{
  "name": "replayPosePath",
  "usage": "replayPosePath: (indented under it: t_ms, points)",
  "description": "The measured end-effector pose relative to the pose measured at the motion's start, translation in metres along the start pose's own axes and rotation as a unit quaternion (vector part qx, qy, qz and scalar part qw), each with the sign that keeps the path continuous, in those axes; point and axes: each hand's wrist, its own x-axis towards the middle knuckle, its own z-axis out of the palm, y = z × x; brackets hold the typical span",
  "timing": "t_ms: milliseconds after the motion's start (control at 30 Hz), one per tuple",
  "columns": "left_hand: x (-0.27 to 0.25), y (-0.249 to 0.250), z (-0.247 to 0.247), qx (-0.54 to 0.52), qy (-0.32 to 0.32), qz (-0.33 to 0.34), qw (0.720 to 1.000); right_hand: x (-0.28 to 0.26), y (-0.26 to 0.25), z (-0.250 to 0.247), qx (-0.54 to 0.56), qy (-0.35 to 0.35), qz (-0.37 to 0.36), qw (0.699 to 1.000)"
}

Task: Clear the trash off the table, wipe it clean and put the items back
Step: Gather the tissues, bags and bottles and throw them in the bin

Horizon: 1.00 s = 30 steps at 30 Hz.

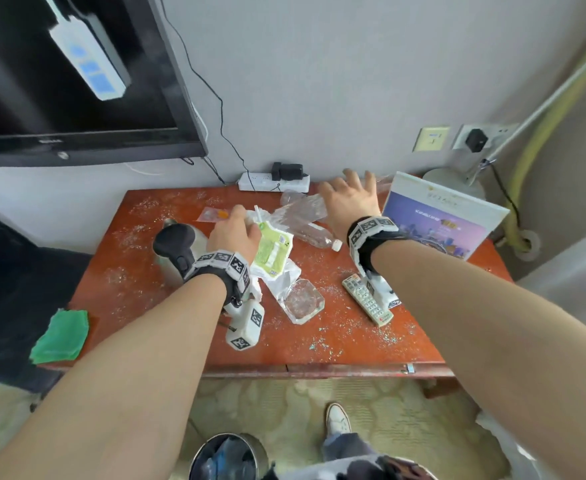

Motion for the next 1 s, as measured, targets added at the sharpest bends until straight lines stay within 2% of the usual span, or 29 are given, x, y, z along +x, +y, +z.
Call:
replayPosePath:
  t_ms: [200, 400, 600, 800, 1000]
  points:
    - [-0.062, -0.032, -0.026, -0.032, -0.028, 0.002, 0.999, -0.064, -0.042, -0.016, -0.001, 0.040, 0.030, 0.999]
    - [-0.121, -0.056, -0.045, -0.039, -0.038, -0.003, 0.999, -0.132, -0.077, -0.029, -0.019, 0.025, 0.029, 0.999]
    - [-0.164, -0.069, -0.057, -0.060, -0.040, -0.028, 0.997, -0.163, -0.094, -0.052, 0.012, -0.008, 0.023, 1.000]
    - [-0.210, -0.075, -0.054, -0.054, -0.049, -0.068, 0.995, -0.199, -0.117, -0.053, 0.048, -0.071, 0.013, 0.996]
    - [-0.280, -0.099, -0.025, -0.036, -0.103, -0.134, 0.985, -0.256, -0.146, -0.006, 0.124, -0.193, -0.013, 0.973]
